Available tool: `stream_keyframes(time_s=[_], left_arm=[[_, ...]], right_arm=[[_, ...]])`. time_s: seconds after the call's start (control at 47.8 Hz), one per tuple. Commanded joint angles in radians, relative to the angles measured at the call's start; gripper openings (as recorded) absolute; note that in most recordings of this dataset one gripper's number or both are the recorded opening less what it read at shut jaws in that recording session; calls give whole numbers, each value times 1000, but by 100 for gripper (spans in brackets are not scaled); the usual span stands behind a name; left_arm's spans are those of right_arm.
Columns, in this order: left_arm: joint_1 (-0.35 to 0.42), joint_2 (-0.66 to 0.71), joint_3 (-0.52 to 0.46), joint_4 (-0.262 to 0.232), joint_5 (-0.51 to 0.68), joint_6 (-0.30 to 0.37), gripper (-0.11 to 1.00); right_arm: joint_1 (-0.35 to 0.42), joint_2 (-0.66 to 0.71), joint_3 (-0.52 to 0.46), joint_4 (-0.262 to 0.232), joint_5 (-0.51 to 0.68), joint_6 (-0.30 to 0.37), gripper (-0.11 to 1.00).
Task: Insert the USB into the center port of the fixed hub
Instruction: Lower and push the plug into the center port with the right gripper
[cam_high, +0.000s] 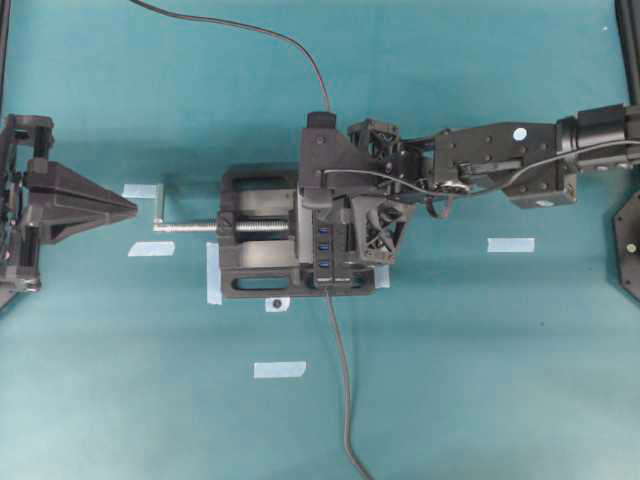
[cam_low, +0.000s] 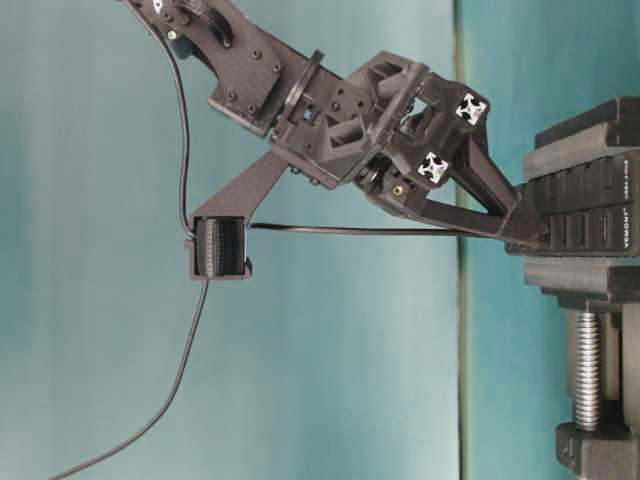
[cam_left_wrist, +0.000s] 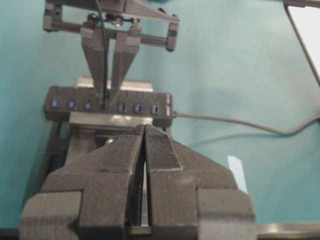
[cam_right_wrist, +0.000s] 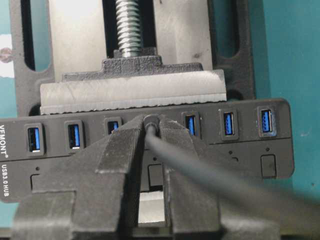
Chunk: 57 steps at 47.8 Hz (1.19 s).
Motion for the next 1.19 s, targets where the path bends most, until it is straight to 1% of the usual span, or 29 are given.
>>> stream_keyframes(time_s=[0.0,0.355,0.46,0.543,0.627,0.711,0.753,0.836,0.899,0.941,0.982,1.171], left_arm=[[2,5,-17,0,-5,-2,0],[2,5,-18,0,-5,-2,0],[2,5,-17,0,-5,-2,0],[2,5,-17,0,-6,-2,0],[2,5,-17,0,-5,-2,0],[2,5,-18,0,-6,-2,0],[2,5,-18,0,-6,-2,0],[2,5,-18,2,-6,-2,0],[0,5,-17,0,-6,-2,0],[2,5,-17,0,-6,-2,0],[2,5,-17,0,-6,-2,0],[2,5,-17,0,-6,-2,0]], right_arm=[[3,8,8,3,8,0,10],[2,2,-2,2,8,6,10],[2,-9,-9,3,-3,3,12],[-2,-17,-15,3,-14,5,16],[-3,-20,-18,3,-11,5,23],[-3,-25,-21,3,-8,6,34],[-3,-26,-21,3,-3,6,41],[-2,-32,-28,3,8,8,59],[-3,-35,-31,2,17,6,70],[-3,-37,-34,2,25,6,75],[-3,-38,-35,0,29,6,77],[-2,-37,-35,0,31,6,77]])
